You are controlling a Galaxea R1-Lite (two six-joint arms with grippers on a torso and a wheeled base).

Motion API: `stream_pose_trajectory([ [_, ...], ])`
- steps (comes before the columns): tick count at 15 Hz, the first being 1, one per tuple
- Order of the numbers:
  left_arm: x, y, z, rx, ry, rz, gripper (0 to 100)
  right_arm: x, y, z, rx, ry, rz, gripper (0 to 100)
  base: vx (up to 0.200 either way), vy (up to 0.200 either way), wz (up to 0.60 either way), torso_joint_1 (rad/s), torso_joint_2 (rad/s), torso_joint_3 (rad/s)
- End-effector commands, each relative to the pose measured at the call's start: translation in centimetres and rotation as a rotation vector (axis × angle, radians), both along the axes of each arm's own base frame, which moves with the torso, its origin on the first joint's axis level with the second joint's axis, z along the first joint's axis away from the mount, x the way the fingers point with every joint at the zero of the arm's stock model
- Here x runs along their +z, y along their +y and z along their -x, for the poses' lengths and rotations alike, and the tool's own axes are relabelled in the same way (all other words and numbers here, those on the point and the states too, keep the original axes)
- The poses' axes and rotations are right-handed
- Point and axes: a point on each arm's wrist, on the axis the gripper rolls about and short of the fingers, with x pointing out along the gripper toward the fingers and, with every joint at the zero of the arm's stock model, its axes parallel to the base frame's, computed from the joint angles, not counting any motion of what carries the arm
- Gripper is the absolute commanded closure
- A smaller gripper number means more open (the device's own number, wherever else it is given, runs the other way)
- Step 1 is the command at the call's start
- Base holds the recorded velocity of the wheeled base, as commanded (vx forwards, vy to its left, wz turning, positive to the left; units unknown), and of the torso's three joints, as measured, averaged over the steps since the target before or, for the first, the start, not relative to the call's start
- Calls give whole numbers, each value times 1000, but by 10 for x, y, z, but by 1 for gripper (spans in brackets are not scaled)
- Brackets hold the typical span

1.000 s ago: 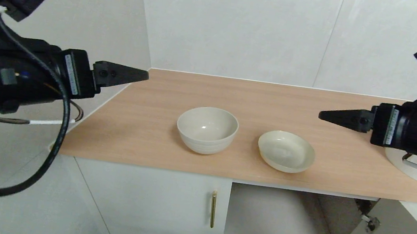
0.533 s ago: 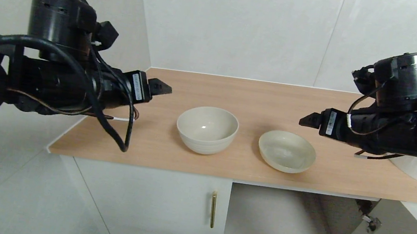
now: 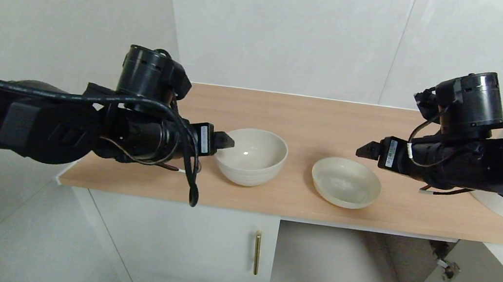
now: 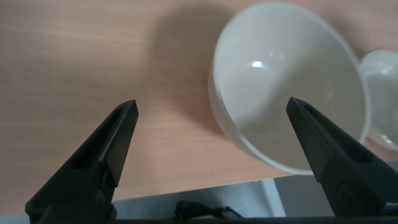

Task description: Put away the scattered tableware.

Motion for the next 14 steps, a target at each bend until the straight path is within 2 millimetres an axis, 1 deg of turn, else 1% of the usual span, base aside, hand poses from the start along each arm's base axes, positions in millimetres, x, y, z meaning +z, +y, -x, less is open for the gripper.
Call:
stream_pose_trajectory([
  [1, -13, -7, -11, -4, 29, -13, 0, 1, 0, 1, 1, -2, -1, 0, 0, 0, 0, 0, 0, 0],
  [2, -13, -8, -12, -6, 29, -13, 0, 1, 0, 1, 1, -2, -1, 0, 0, 0, 0, 0, 0, 0],
  [3, -18, -10, -14, -8, 38, -18, 0, 1, 0, 1, 1, -2, -1, 0, 0, 0, 0, 0, 0, 0],
  [4, -18, -12, -14, -12, 39, -19, 100, 1, 0, 1, 1, -2, -1, 0, 0, 0, 0, 0, 0, 0],
  [8, -13, -16, -8, -22, 28, -13, 100, 0, 0, 0, 1, 0, 2, 0, 0, 0, 0, 0, 0, 0],
  [9, -8, -15, -5, -22, 15, -8, 100, 0, 0, 0, 1, 0, 2, 0, 0, 0, 0, 0, 0, 0],
  [10, 10, -9, 8, -22, -28, 13, 100, -1, 1, -1, 2, 1, 4, 0, 0, 0, 0, 0, 0, 0],
  [11, 23, -3, 21, -27, -59, 29, 100, -3, 1, -2, 3, 8, 8, 0, 0, 0, 0, 0, 0, 0],
  [12, 35, 2, 35, -36, -91, 47, 100, -9, 3, -6, 1, 28, 21, 0, 0, 0, 0, 0, 0, 0],
  [13, 44, 6, 45, -41, -114, 58, 100, -17, 5, -11, -11, 45, 39, 0, 0, 0, 0, 0, 0, 0],
  [14, 48, 8, 51, -44, -127, 65, 100, -26, 7, -17, -32, 62, 63, 0, 0, 0, 0, 0, 0, 0],
])
